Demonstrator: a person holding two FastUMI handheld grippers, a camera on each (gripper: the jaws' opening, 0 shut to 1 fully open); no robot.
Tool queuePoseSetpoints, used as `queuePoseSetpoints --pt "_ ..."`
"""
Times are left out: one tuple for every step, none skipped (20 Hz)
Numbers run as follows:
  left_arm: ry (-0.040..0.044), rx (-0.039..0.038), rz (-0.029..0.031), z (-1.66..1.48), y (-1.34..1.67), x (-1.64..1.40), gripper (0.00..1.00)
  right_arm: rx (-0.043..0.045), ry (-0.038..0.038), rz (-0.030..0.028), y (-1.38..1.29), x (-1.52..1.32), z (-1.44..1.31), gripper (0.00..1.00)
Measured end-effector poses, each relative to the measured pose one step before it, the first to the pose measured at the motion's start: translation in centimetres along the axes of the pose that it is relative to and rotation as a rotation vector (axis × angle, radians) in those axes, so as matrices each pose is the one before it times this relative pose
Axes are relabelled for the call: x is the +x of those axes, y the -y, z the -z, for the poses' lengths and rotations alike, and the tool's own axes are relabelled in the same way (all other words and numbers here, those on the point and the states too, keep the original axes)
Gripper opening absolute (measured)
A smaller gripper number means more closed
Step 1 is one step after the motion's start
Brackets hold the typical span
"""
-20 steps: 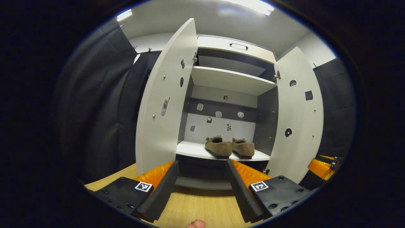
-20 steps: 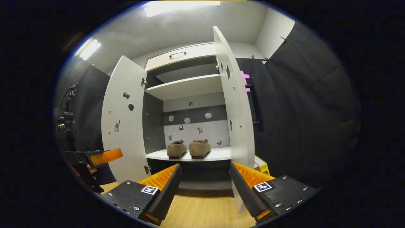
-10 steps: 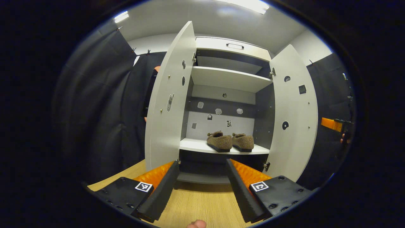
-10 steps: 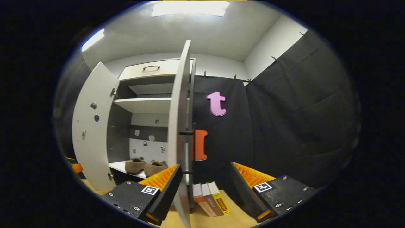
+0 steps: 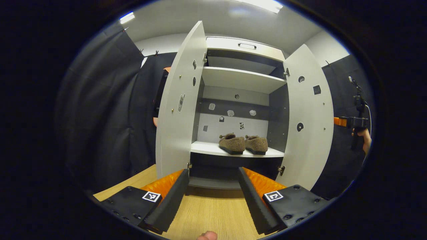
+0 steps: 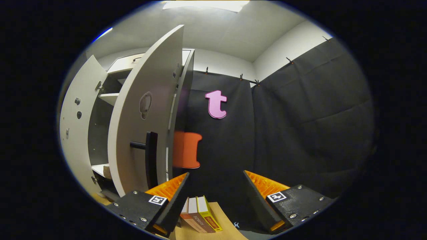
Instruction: Grab one shoe with the right hand and put it into the shoe cabinet, grab the other shoe with the left hand and put it into the shoe cabinet; then close the right door with the right hand and the left door with the left hand.
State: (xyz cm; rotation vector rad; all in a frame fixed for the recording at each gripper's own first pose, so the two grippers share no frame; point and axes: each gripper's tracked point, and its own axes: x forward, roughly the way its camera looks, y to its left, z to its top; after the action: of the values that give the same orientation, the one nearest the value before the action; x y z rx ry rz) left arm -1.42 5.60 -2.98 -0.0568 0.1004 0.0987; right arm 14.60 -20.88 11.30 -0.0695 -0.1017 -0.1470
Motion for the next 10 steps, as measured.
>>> queuePoseSetpoints --pt "-0.00196 -0.0012 0.00175 0.053 -0.018 0.032 0.97 0.00178 -0.00191 -0.01654 -0.581 0.245 -0.022 0.93" --pt "-0.00111 -0.00113 0.00113 0.092 -0.033 -0.126 0.97 -0.00374 -0.001 -0.01333 -0.55 0.14 0.175 0.93" --pt "-0.00135 -0.00254 0.00316 0.065 -0.02 -0.093 0.97 -0.01198 0.0037 0.00074 -0.01 0.075 -0.046 0.93" --pt "-0.00003 -0.00031 0.00247 0.048 0.012 0.162 0.97 -0.01111 0.00739 0.00095 0.032 0.171 -0.157 0.84" --pt "-0.00101 0.00269 0.00072 0.076 -0.019 -0.037 0.97 -0.00099 0.00463 -0.00219 -0.05 -0.102 -0.039 0.92" --pt "0.00043 0.00432 0.00032 0.073 -0.008 -0.031 0.97 0.01369 -0.00373 -0.00331 -0.19 -0.068 0.149 0.92" --pt "0.00041 0.00324 0.00309 0.006 -0.004 0.089 0.97 0.0247 -0.01556 -0.00448 -0.23 -0.076 0.405 0.91" --pt "-0.00221 0.00304 0.00913 0.081 0.235 0.145 0.97 0.02551 -0.00592 -0.01163 -0.434 0.005 0.33 0.91" --pt "-0.00312 0.0026 0.00925 0.026 0.17 0.129 0.94 0.01485 0.00597 -0.01248 -0.414 -0.151 -0.068 0.89" --pt "0.00132 0.00214 0.00642 -0.034 0.031 0.175 0.97 -0.00139 0.01084 -0.00477 -0.404 -0.135 -0.187 0.88"
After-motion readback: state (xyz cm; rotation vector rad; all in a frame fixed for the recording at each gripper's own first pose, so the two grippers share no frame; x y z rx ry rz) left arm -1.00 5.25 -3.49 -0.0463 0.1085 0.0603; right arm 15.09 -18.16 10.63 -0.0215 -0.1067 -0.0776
